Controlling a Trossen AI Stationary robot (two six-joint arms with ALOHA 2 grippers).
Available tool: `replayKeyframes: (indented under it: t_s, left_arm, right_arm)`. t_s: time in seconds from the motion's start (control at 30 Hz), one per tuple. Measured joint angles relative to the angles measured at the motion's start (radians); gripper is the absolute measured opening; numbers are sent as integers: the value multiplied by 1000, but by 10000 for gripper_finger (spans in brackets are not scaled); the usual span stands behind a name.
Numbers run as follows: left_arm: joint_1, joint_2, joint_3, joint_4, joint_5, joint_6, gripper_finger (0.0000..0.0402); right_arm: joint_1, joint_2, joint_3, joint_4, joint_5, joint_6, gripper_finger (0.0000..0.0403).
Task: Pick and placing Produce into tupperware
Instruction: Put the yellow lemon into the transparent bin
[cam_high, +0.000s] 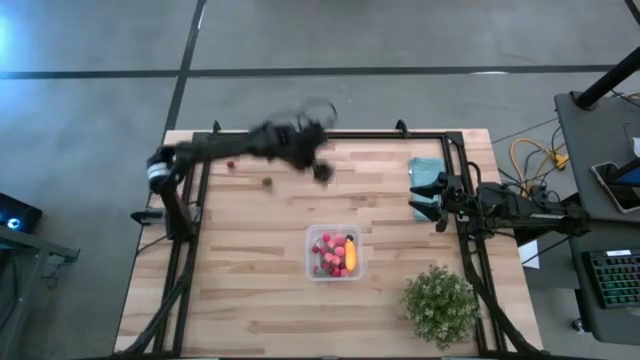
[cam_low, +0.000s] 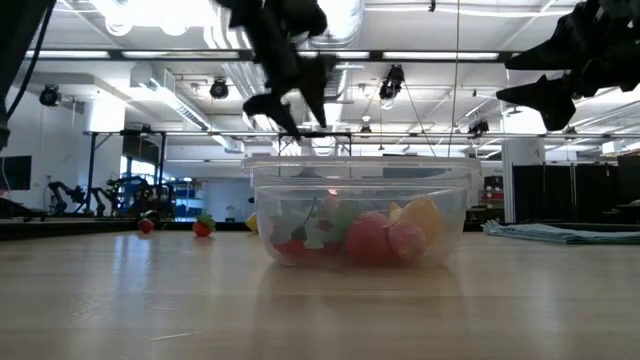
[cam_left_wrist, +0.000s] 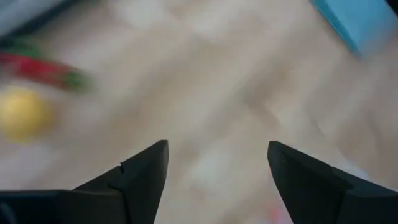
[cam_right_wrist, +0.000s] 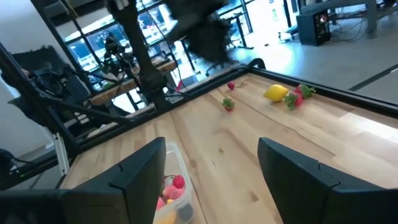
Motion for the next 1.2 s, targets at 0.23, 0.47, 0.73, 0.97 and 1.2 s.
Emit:
replayKeyframes:
  t_s: [0.23,0.47,0.73,0.97,1.2]
  left_arm:
    - [312,72,-5,12,81,-2,260]
    - [411,150,-8,39,149,108,260]
    - [415,207,-11,-66,105,495,260]
    - [430,224,-20,-70,70,505,260]
    - [429,224,-24,-5,78,503,260]
  right_arm:
    - [0,-1,0,-3,1,0,252]
    - [0,-1,0,-3,1,0,250]
    - [0,-1,0,-3,1,0,248]
    - [0,-1,0,-2,1,0,253]
    - [0,-1,0,-2,1,0,248]
